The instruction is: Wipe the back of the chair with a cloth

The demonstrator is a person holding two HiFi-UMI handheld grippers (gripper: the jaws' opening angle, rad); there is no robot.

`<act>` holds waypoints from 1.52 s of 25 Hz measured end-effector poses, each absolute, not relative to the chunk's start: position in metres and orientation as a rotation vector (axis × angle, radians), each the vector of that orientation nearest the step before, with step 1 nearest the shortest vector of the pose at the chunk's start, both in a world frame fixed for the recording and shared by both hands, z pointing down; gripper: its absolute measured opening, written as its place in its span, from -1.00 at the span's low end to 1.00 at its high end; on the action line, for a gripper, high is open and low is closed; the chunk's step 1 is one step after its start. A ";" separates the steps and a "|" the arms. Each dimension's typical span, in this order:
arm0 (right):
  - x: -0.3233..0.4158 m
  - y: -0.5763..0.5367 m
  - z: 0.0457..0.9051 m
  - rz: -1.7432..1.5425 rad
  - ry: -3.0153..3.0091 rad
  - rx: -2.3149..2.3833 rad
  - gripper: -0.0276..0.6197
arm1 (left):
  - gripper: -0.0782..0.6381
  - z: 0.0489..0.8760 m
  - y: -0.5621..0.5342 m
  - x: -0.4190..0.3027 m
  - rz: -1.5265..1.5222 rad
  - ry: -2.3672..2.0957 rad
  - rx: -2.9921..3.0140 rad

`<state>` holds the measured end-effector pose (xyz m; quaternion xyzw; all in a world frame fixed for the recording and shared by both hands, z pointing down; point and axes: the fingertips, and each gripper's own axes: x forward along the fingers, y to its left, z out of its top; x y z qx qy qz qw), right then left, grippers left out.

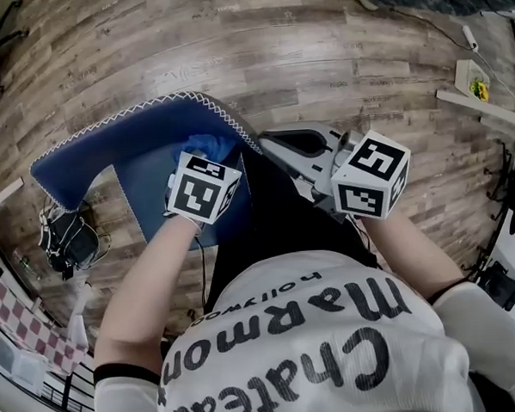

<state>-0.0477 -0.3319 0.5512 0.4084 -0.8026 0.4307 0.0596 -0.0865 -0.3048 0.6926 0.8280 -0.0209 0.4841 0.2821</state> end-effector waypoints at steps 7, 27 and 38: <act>-0.045 -0.314 0.546 1.304 -2.412 1.276 -0.88 | -0.69 0.693 -0.291 -0.078 1.274 0.028 2.282; -0.120 -0.322 0.552 1.268 -2.463 1.026 -0.88 | -0.67 0.738 -0.446 -0.377 1.439 -1.055 1.894; -0.104 -0.322 0.553 1.303 -2.438 1.140 -0.88 | -0.68 0.752 -0.409 -0.274 1.652 -0.607 2.202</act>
